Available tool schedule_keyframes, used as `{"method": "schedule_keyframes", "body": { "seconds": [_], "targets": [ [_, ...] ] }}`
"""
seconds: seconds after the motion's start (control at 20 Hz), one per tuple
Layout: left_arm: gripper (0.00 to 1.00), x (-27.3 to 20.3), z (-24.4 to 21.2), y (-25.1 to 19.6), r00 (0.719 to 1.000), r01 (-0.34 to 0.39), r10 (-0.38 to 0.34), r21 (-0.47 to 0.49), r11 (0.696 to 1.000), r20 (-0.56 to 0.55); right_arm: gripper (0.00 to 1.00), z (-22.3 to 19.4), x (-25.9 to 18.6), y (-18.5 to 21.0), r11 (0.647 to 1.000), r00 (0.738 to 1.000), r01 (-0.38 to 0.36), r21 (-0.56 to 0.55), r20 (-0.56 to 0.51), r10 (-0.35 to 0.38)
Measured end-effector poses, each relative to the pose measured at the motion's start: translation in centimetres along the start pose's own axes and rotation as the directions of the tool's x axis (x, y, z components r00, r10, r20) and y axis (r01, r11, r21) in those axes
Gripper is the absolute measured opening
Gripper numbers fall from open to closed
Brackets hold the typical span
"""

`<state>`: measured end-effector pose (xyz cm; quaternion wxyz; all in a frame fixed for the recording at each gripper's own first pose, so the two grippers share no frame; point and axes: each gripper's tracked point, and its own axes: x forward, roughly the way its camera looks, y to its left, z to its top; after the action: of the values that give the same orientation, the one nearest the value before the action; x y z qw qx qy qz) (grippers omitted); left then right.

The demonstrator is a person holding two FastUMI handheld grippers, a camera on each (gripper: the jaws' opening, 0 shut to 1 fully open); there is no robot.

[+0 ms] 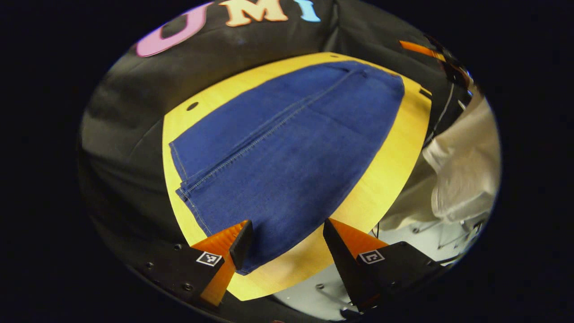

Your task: Grasp the waist and the cuffs of the jeans and fold them to make the two legs overlap; first hold the waist and fold one-third of the jeans toward the cuffs, then hold the cuffs and fold the remaining one-third in the same direction to finish folding.

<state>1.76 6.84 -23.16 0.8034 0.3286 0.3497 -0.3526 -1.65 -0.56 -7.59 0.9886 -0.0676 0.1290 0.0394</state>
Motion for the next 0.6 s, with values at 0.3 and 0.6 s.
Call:
{"method": "schedule_keyframes", "body": {
  "seconds": [0.3,0.6],
  "targets": [
    [0.93,2.2,-2.7,-0.2,0.972,0.119,-0.091,0.122,0.985,-0.216,0.99,-0.8,0.0,-0.6,1.0,1.0,0.009,-0.001,-0.015,-0.009],
    [0.88,2.6,-2.1,-0.6,0.943,0.192,-0.14,0.148,0.97,-0.301,0.99,-2.6,-0.2,-1.3,1.0,0.998,0.024,0.004,-0.059,-0.023]
  ]
}}
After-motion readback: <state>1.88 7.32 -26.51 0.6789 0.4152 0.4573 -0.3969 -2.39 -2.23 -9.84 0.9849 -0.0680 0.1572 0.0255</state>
